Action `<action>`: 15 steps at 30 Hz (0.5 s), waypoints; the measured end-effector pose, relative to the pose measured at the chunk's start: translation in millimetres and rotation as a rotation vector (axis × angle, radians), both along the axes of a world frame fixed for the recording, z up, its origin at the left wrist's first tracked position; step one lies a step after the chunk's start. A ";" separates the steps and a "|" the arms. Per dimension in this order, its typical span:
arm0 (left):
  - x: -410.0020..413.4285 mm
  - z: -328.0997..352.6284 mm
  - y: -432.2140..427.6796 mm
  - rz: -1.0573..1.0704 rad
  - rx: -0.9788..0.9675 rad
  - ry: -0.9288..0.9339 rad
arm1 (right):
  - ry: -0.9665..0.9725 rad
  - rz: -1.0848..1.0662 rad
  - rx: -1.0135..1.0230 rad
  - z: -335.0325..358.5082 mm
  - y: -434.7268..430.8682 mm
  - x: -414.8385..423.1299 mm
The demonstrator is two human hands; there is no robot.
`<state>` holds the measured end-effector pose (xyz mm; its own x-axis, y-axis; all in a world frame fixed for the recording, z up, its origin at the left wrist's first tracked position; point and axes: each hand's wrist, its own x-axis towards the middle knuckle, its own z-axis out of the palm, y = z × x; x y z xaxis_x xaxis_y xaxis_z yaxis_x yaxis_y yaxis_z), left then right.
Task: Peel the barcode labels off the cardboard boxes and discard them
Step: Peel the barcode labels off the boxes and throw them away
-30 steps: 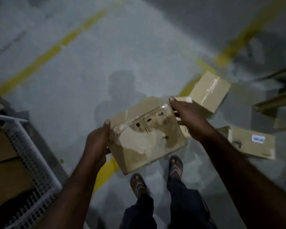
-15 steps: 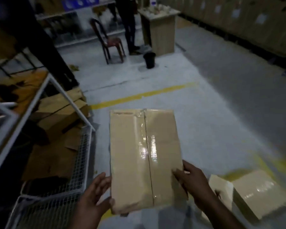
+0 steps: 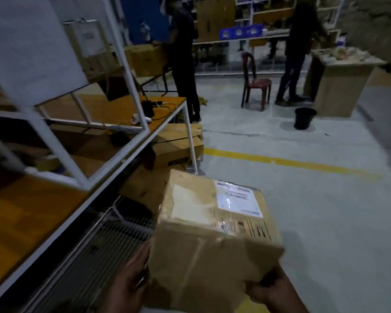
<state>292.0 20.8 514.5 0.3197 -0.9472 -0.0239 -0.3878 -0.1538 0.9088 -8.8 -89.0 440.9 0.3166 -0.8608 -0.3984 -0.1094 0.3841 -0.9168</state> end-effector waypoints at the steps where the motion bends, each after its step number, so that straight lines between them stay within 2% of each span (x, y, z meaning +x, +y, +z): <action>1: 5.1 3.5 7.4 0.034 -0.017 -0.009 | 0.023 0.058 0.025 0.2 2.6 11.1; 5: 32.9 24.4 30.3 0.162 -0.106 0.028 | 0.091 0.148 -0.082 20.5 11.5 63.2; 7: 54.2 38.9 42.5 0.228 -0.114 0.012 | 0.062 0.164 -0.158 42.3 17.7 93.6; 11: 95.5 77.6 73.1 0.343 -0.174 -0.043 | -0.032 0.217 -0.161 76.2 24.8 152.8; 13: 110.9 101.8 85.9 0.345 -0.296 -0.146 | -0.037 0.254 -0.110 86.4 28.4 183.8; 15: 129.3 128.6 100.1 0.322 -0.338 -0.353 | -0.051 0.301 -0.102 97.5 37.5 217.9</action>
